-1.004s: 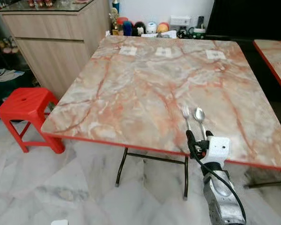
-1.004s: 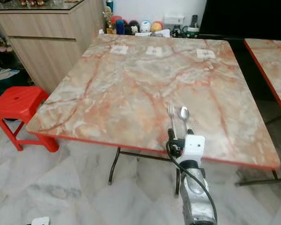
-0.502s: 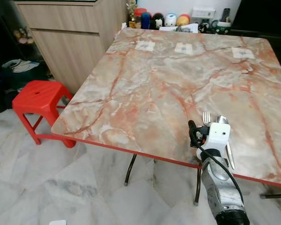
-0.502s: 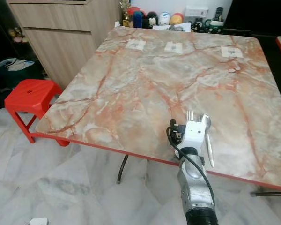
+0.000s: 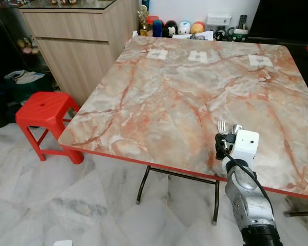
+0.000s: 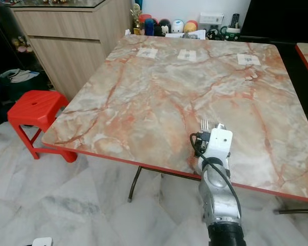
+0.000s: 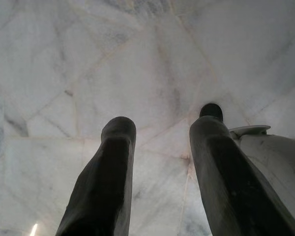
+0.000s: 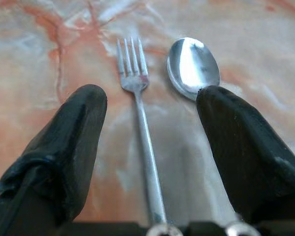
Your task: Setting the table
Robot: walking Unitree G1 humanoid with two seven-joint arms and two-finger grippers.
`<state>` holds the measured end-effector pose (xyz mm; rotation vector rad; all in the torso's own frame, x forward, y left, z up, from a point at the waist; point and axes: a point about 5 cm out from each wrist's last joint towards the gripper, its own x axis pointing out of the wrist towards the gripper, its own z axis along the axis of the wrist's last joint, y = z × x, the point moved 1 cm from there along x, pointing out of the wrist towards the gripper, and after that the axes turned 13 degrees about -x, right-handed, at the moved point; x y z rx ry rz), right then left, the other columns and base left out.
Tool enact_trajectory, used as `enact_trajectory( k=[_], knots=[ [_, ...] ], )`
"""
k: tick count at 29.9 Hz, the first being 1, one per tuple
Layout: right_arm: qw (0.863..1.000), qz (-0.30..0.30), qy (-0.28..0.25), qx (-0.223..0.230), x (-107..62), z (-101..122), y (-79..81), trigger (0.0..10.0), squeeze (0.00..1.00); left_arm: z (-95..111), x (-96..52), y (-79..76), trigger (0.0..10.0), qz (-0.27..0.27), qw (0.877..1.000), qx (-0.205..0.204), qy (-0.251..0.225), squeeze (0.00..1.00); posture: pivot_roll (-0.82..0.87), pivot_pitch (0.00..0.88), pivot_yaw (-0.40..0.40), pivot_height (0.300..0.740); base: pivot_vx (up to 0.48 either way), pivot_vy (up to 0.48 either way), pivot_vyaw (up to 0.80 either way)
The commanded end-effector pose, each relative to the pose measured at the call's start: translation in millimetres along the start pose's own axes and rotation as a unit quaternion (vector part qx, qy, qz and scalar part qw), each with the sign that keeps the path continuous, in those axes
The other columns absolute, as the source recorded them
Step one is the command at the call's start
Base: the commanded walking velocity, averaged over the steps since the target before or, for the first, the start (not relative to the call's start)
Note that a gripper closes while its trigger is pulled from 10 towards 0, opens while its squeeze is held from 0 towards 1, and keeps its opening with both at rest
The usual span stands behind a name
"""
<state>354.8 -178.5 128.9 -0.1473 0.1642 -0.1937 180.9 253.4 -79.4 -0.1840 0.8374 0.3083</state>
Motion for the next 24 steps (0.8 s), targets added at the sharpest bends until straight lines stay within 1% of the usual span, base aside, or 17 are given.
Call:
enact_trajectory(
  k=[1, 5, 10, 18, 20, 24],
  knots=[
    [1.0, 0.011, 0.023, 0.001, 3.2, -5, 1.7, 10.0, 0.0, -8, -2.3, 7.1, 10.0, 0.007, 1.0, 0.002, 0.018, 0.0, 0.01, 0.173, 0.041, 0.74, 0.0, 0.0, 0.0],
    [0.999, 0.027, 0.029, -0.001, 6.7, -3, 3.8, 10.0, 0.0, -8, -2.5, 7.6, 10.0, 0.008, 1.0, 0.003, 0.017, 0.0, 0.01, 0.175, 0.042, 0.74, 0.0, 0.0, 0.0],
    [0.999, 0.031, 0.035, -0.001, 8.2, -3, 4.5, 10.0, 0.0, -8, -2.6, 7.9, 10.0, 0.008, 1.0, 0.004, 0.018, 0.0, 0.02, 0.178, 0.043, 0.74, 0.0, 0.0, 0.0],
    [0.998, 0.042, 0.054, -0.004, 9.0, -11, 7.7, 10.0, 0.0, -8, -2.6, 7.7, 10.0, 0.006, 1.0, 0.006, 0.019, 0.0, 0.02, 0.178, 0.044, 0.74, 0.0, 0.0, 0.0],
    [0.996, 0.053, 0.065, -0.003, 9.4, -15, 9.6, 10.0, 0.0, -9, -2.6, 7.6, 10.0, 0.006, 1.0, 0.006, 0.019, 0.0, 0.02, 0.178, 0.045, 0.74, 0.0, 0.0, 0.0],
    [0.996, 0.061, 0.07, -0.003, 11.0, -17, 10.4, 10.0, 0.0, -9, -2.6, 7.7, 10.0, 0.006, 1.0, 0.007, 0.019, 0.0, 0.02, 0.179, 0.045, 0.74, 0.0, 0.0, 0.0]
  ],
)
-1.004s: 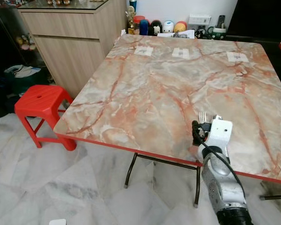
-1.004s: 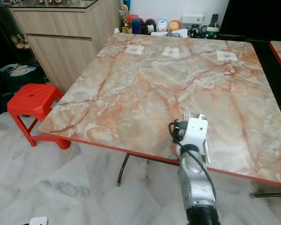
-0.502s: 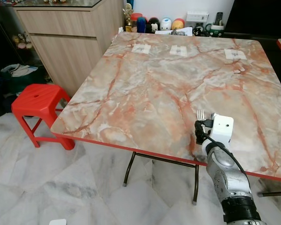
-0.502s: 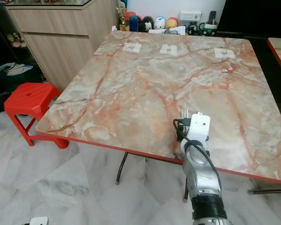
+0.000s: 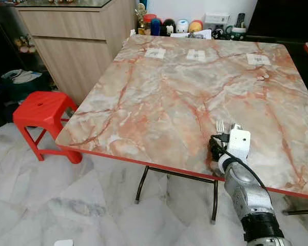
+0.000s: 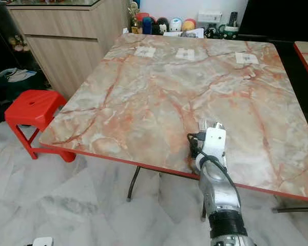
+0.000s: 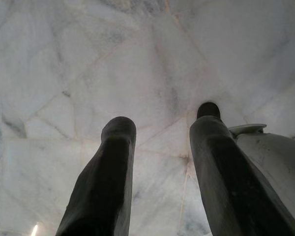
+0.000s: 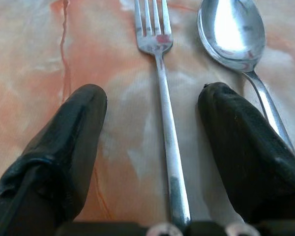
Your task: Setting the table
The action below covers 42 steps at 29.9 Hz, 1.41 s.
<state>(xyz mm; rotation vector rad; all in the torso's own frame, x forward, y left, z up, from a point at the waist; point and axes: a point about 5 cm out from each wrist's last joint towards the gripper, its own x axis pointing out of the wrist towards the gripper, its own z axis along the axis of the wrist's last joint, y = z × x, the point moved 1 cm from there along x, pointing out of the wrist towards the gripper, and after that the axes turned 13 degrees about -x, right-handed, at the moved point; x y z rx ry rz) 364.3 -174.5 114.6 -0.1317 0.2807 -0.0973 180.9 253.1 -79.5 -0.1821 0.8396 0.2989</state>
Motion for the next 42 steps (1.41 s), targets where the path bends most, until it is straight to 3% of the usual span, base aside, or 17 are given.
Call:
enact_trajectory(
  k=[1, 4, 5, 32, 42],
  knots=[
    [1.0, 0.01, 0.017, -0.002, 1.9, -5, 2.5, 10.0, 0.0, -8, -2.6, 7.9, 10.0, 0.009, 1.0, 0.004, 0.018, 0.0, 0.02, 0.179, 0.045, 0.74, 0.0, 0.0, 0.0],
    [1.0, 0.017, 0.02, 0.0, 3.7, -6, 3.3, 9.9, 0.0, -9, -2.6, 7.9, 10.0, 0.009, 1.0, 0.004, 0.019, 0.0, 0.02, 0.179, 0.045, 0.74, 0.0, 0.0, 0.0],
    [1.0, 0.018, 0.022, -0.001, 4.7, -6, 3.4, 0.0, 0.0, -9, -2.6, 7.8, 10.0, 0.009, 1.0, 0.003, 0.019, 0.0, 0.02, 0.179, 0.045, 0.74, 0.0, 0.0, 0.0],
    [0.999, 0.032, 0.041, -0.01, 8.2, -20, 7.1, 0.0, 0.0, -10, -2.8, 6.7, 10.0, 0.001, 1.0, -0.001, 0.024, 0.0, 0.03, 0.176, 0.045, 0.74, 0.0, 0.0, 0.0],
    [0.997, 0.057, 0.048, -0.033, 5.8, -31, 18.7, 0.0, 0.0, -10, -2.8, 6.5, 10.0, 0.0, 1.0, -0.003, 0.024, 0.0, 0.03, 0.176, 0.043, 0.74, 0.0, 0.0, 0.0]
  ],
)
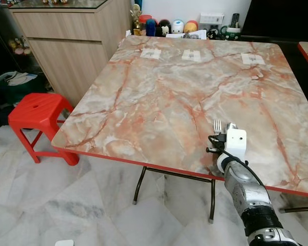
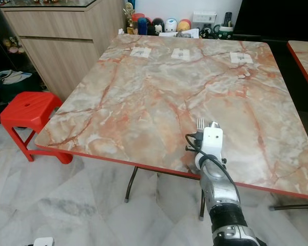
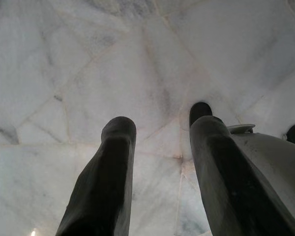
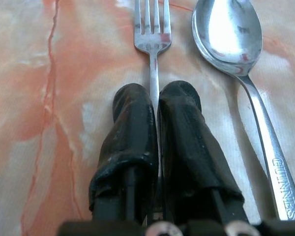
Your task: Setting the table
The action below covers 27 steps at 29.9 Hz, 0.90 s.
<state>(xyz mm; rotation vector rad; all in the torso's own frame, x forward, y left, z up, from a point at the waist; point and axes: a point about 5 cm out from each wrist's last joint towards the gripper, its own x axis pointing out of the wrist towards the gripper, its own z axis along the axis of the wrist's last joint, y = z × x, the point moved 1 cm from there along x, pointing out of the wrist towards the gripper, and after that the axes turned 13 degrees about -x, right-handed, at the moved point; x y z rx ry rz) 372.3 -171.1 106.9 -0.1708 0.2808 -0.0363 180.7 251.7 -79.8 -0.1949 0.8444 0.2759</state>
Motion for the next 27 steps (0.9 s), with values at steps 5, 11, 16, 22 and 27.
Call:
enact_trajectory(
  k=[5, 11, 16, 22, 27],
  knots=[
    [0.998, 0.038, 0.038, -0.014, -2.7, -24, 19.1, 0.0, 0.0, -10, -2.8, 7.8, 10.0, 0.012, 1.0, -0.002, 0.021, 0.0, 0.03, 0.177, 0.042, 0.74, 0.0, 0.0, 0.0],
    [1.0, 0.028, -0.012, -0.001, -3.8, -11, 22.1, 9.7, 0.0, -10, -2.8, 7.4, 10.0, 0.013, 1.0, -0.001, 0.022, 0.0, 0.04, 0.176, 0.039, 0.74, 0.0, 0.0, 0.0],
    [0.996, 0.013, -0.091, 0.012, -13.1, 9, 22.2, 10.0, 0.0, -10, -2.8, 7.3, 10.0, 0.015, 1.0, -0.003, 0.02, 0.0, 0.03, 0.173, 0.035, 0.74, 0.0, 0.0, 0.0],
    [0.989, -0.002, -0.147, -0.016, -23.0, 22, 19.3, 10.0, 0.0, -10, -2.8, 7.0, 10.0, 0.016, 1.0, -0.006, 0.02, 0.0, 0.03, 0.172, 0.034, 0.74, 0.0, 0.0, 0.0],
    [0.984, -0.019, -0.173, -0.032, -29.6, 28, 12.3, 10.0, 0.0, -11, -2.9, 7.1, 10.0, 0.017, 1.0, -0.008, 0.02, 0.0, 0.02, 0.166, 0.029, 0.74, 0.0, 0.0, 0.0]
  ],
)
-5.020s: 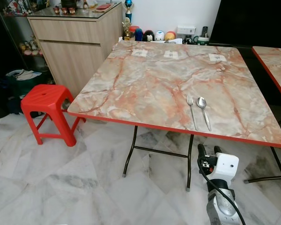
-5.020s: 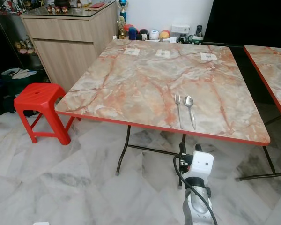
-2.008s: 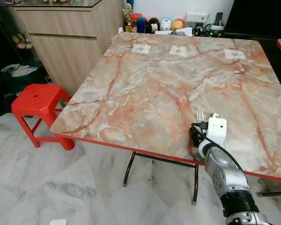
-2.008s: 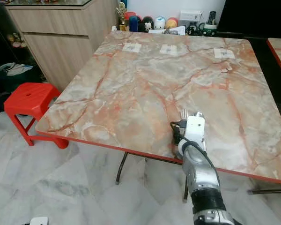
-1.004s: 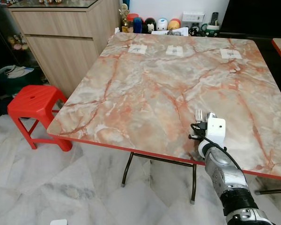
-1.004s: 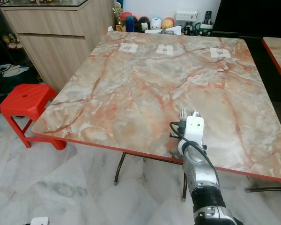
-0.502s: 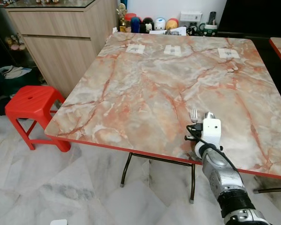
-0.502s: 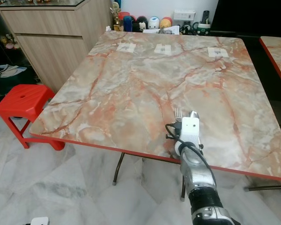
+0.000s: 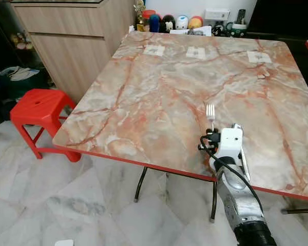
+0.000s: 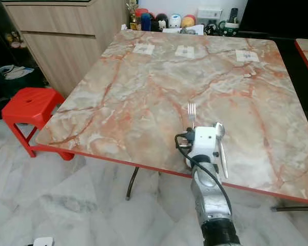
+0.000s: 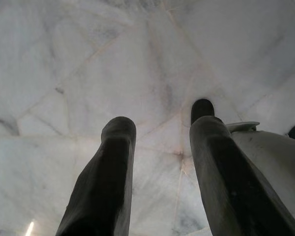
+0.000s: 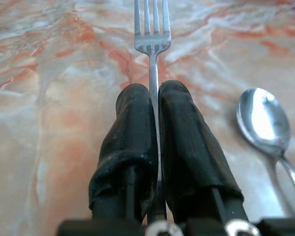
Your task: Setting the table
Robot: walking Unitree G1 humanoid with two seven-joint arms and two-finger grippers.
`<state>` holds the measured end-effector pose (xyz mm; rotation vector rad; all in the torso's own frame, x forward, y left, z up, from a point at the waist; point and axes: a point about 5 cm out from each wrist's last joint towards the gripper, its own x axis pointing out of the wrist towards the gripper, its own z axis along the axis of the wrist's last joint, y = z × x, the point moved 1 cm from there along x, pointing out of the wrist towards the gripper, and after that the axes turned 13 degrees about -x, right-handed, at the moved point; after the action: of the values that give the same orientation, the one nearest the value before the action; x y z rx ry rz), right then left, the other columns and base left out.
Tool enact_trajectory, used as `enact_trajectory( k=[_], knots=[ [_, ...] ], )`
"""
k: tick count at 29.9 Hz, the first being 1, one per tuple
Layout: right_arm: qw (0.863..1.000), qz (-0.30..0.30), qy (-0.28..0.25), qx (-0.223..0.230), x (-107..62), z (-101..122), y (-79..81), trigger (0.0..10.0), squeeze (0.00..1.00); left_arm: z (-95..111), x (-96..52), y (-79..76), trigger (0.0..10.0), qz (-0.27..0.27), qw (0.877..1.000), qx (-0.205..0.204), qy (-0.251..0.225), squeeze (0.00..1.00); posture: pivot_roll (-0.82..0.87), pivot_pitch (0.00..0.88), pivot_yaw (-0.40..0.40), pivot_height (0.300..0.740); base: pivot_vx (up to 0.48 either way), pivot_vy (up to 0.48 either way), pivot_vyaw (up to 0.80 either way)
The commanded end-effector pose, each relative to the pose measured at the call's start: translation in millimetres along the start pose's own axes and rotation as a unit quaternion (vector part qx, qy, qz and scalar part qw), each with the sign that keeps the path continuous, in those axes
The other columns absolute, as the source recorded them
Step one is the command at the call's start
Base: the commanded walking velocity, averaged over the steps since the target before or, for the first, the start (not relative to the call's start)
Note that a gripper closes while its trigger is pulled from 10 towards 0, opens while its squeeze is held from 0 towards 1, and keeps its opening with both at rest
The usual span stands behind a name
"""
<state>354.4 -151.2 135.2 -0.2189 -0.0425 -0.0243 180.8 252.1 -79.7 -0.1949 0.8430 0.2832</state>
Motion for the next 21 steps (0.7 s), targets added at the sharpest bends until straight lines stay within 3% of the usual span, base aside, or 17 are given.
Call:
enact_trajectory(
  k=[1, 5, 12, 17, 21],
  knots=[
    [1.0, -0.011, -0.009, -0.023, -3.0, 3, -4.1, 10.0, 0.0, -11, -2.9, 6.9, 10.0, 0.014, 1.0, -0.006, 0.021, 0.0, 0.02, 0.165, 0.028, 0.74, 0.0, 0.0, 0.0],
    [0.999, -0.039, -0.012, -0.012, -5.7, 7, -11.1, 10.0, 0.0, -10, -3.0, 7.2, 10.0, 0.014, 1.0, 0.003, 0.019, 0.0, 0.02, 0.155, 0.023, 0.74, 0.0, 0.0, 0.0],
    [0.997, -0.065, -0.037, 0.02, -10.4, 20, -8.7, 10.0, 0.0, -11, -3.1, 6.3, 10.0, 0.012, 1.0, 0.005, 0.02, 0.0, 0.01, 0.14, 0.027, 0.74, 0.0, -0.443, 0.0],
    [0.997, -0.057, -0.038, 0.025, -12.9, 22, -0.8, 10.0, 0.0, -12, -3.2, 5.8, 10.0, 0.011, 1.0, 0.005, 0.019, 0.0, 0.01, 0.131, 0.022, 0.74, 0.0, -0.452, -0.68],
    [0.997, -0.057, -0.04, 0.027, -13.7, 22, 0.3, 10.0, 0.0, -12, -3.3, 5.3, 10.0, 0.009, 1.0, 0.005, 0.019, 0.0, 0.01, 0.124, 0.019, 0.74, 0.0, -0.45, 0.0]
  ],
)
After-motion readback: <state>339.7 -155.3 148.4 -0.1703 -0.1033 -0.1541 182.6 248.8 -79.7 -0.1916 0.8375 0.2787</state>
